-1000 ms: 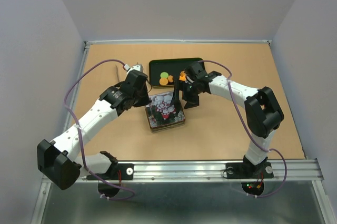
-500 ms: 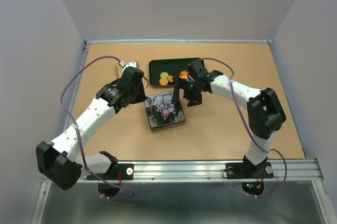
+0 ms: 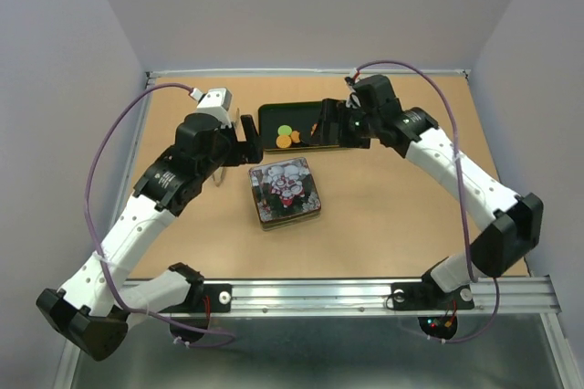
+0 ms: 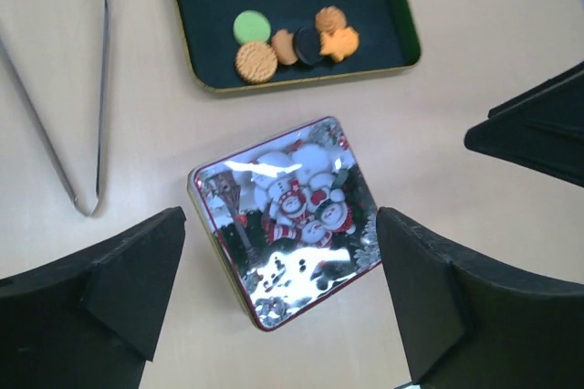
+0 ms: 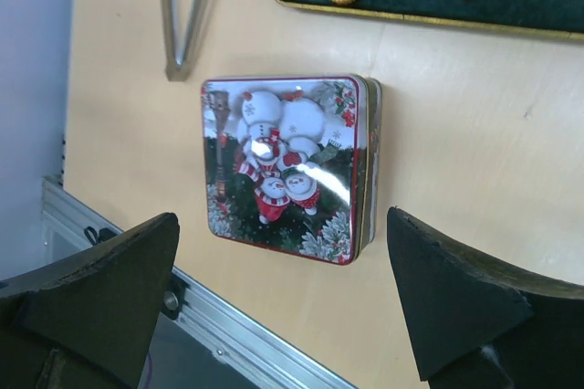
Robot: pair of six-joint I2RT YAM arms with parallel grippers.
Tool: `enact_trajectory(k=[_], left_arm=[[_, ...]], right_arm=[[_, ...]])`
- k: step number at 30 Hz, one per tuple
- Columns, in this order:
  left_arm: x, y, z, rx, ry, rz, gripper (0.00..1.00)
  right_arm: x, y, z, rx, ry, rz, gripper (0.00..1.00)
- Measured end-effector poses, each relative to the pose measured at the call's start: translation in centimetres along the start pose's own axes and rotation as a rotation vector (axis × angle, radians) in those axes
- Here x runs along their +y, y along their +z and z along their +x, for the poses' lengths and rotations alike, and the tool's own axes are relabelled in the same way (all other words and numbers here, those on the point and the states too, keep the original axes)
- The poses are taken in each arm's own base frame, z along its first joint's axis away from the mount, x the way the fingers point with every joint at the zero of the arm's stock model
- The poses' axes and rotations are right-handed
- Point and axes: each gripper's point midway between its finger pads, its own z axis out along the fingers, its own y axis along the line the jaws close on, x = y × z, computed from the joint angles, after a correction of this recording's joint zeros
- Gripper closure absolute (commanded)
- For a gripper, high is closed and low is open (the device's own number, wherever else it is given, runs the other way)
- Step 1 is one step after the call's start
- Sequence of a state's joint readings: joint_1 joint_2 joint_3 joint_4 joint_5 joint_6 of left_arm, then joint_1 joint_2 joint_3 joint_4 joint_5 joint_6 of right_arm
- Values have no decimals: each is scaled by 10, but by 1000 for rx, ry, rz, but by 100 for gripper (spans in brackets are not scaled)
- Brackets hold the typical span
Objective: Pack the cookies
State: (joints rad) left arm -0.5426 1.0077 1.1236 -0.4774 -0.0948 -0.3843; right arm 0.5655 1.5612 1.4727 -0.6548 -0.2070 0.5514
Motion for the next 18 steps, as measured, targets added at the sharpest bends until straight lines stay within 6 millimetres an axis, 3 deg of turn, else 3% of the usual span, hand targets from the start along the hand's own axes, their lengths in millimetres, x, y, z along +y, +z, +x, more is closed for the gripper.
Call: enact_trajectory(k=[3, 7, 12, 18], left_arm=[[-11, -4, -15, -58, 27, 60, 1], [-24, -1, -21, -76, 59, 129, 1], [-30, 12, -20, -66, 97, 157, 1], [-20, 33, -21, -83, 160, 98, 1]], right_arm=[[13, -40, -16, -106, -49, -30, 0], [14, -80, -19, -207, -91, -34, 0], [4, -106, -12, -272, -99, -7, 0], [-20, -123, -2, -332, -85, 70, 0]])
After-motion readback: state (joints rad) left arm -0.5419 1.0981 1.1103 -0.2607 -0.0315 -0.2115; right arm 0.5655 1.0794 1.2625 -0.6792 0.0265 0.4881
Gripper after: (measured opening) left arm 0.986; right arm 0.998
